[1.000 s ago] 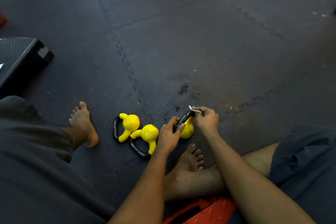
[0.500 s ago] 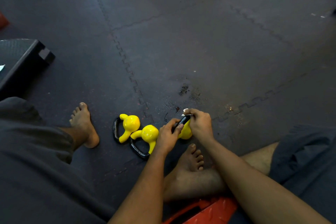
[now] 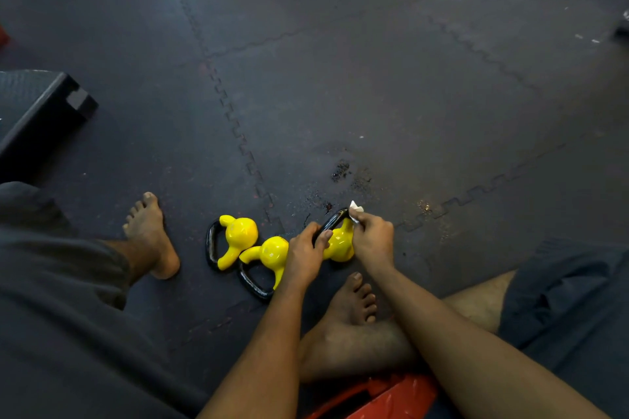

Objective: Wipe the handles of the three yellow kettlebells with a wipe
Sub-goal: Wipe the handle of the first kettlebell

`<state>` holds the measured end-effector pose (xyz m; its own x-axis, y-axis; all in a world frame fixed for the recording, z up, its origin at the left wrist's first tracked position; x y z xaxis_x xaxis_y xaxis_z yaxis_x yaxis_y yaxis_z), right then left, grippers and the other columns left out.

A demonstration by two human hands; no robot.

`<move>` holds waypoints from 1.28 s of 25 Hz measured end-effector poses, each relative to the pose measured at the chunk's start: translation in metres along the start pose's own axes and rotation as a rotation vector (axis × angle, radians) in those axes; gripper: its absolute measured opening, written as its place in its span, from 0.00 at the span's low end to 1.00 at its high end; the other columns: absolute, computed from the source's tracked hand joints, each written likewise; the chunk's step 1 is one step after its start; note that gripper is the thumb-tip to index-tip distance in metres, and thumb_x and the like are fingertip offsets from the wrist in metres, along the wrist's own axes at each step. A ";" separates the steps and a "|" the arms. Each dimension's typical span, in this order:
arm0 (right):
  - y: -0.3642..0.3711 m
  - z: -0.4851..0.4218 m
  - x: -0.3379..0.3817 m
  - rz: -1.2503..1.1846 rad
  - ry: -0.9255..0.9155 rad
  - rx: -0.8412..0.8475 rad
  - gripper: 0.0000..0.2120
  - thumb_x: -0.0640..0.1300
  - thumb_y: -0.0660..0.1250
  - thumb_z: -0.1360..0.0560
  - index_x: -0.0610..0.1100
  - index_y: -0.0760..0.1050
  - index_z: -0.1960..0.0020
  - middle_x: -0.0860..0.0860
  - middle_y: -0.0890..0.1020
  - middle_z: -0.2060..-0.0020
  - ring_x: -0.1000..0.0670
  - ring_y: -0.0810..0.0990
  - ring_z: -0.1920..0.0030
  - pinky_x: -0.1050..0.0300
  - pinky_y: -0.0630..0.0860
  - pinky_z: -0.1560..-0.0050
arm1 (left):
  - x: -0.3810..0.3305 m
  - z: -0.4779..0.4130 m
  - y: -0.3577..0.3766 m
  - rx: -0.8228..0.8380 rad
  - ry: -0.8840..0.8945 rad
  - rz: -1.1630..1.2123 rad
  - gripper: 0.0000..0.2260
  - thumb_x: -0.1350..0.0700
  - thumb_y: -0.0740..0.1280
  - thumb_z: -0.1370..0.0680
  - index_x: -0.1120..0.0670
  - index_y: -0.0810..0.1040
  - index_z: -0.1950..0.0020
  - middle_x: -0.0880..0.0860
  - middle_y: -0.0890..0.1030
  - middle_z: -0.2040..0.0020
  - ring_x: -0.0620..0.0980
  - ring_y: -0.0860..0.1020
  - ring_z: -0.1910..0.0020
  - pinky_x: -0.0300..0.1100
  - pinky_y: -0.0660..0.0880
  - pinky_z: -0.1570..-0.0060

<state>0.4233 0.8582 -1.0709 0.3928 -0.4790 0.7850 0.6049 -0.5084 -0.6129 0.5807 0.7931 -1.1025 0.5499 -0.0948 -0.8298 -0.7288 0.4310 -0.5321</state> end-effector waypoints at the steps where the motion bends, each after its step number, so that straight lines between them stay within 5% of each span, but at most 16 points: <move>1: 0.002 0.002 0.004 0.004 -0.015 0.035 0.14 0.37 0.63 0.24 0.46 0.82 0.43 0.43 0.85 0.51 0.49 0.83 0.54 0.59 0.76 0.50 | 0.000 -0.001 -0.001 -0.009 -0.004 -0.010 0.11 0.48 0.63 0.20 0.55 0.73 0.57 0.52 0.81 0.63 0.51 0.79 0.62 0.50 0.76 0.60; 5: -0.005 0.000 0.015 -0.004 -0.034 0.086 0.14 0.33 0.63 0.28 0.43 0.85 0.49 0.46 0.86 0.55 0.51 0.82 0.57 0.68 0.69 0.59 | -0.012 0.002 0.007 -0.003 0.012 -0.067 0.10 0.47 0.66 0.22 0.53 0.71 0.54 0.54 0.78 0.64 0.53 0.75 0.64 0.45 0.66 0.66; 9: -0.050 -0.037 0.010 -0.007 0.022 0.025 0.14 0.32 0.62 0.31 0.41 0.84 0.55 0.45 0.85 0.60 0.53 0.81 0.62 0.75 0.67 0.69 | -0.035 -0.009 0.017 -0.024 0.096 -0.271 0.11 0.48 0.64 0.22 0.55 0.71 0.52 0.61 0.80 0.58 0.63 0.77 0.57 0.54 0.73 0.63; 14: -0.091 -0.062 -0.025 -0.196 0.235 -0.108 0.14 0.32 0.58 0.32 0.45 0.81 0.61 0.51 0.84 0.67 0.54 0.84 0.66 0.58 0.82 0.61 | -0.060 -0.039 0.030 -0.002 0.143 -0.451 0.13 0.48 0.62 0.20 0.59 0.74 0.48 0.63 0.81 0.53 0.66 0.78 0.53 0.55 0.73 0.60; 18: -0.097 -0.069 -0.042 -0.087 0.347 -0.223 0.14 0.34 0.61 0.30 0.44 0.83 0.53 0.42 0.84 0.58 0.42 0.82 0.54 0.58 0.76 0.55 | -0.084 -0.059 0.055 0.046 0.176 -0.352 0.12 0.50 0.62 0.20 0.59 0.75 0.50 0.64 0.81 0.56 0.65 0.77 0.56 0.52 0.69 0.64; 23: -0.129 -0.074 -0.047 -0.110 0.432 -0.540 0.13 0.37 0.60 0.26 0.45 0.82 0.53 0.38 0.83 0.56 0.37 0.81 0.54 0.52 0.76 0.57 | -0.088 -0.085 0.114 0.123 0.066 -0.148 0.12 0.48 0.60 0.21 0.57 0.75 0.51 0.61 0.82 0.58 0.62 0.79 0.58 0.56 0.75 0.61; 29: -0.108 -0.079 -0.053 -0.109 0.447 -0.459 0.12 0.36 0.61 0.27 0.43 0.82 0.53 0.40 0.84 0.56 0.40 0.81 0.53 0.60 0.70 0.58 | -0.069 -0.119 0.124 0.131 0.000 -0.105 0.15 0.51 0.59 0.19 0.62 0.77 0.50 0.63 0.80 0.54 0.62 0.78 0.55 0.47 0.69 0.60; 32: -0.092 -0.082 -0.044 -0.112 0.369 -0.396 0.13 0.34 0.60 0.27 0.43 0.82 0.53 0.42 0.85 0.56 0.42 0.81 0.54 0.62 0.70 0.57 | -0.057 -0.128 0.112 0.157 0.011 -0.203 0.15 0.54 0.59 0.18 0.66 0.78 0.47 0.65 0.77 0.48 0.63 0.75 0.48 0.50 0.68 0.51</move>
<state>0.2936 0.8678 -1.0562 0.0294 -0.5893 0.8074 0.2941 -0.7669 -0.5705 0.4152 0.7316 -1.1360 0.6734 -0.2025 -0.7110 -0.5312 0.5363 -0.6559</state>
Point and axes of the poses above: each hand's wrist, its own z-axis away from the middle knuckle, its own y-axis out of the palm, x = y × z, the point moved 8 cm from there along -z, towards the middle knuckle
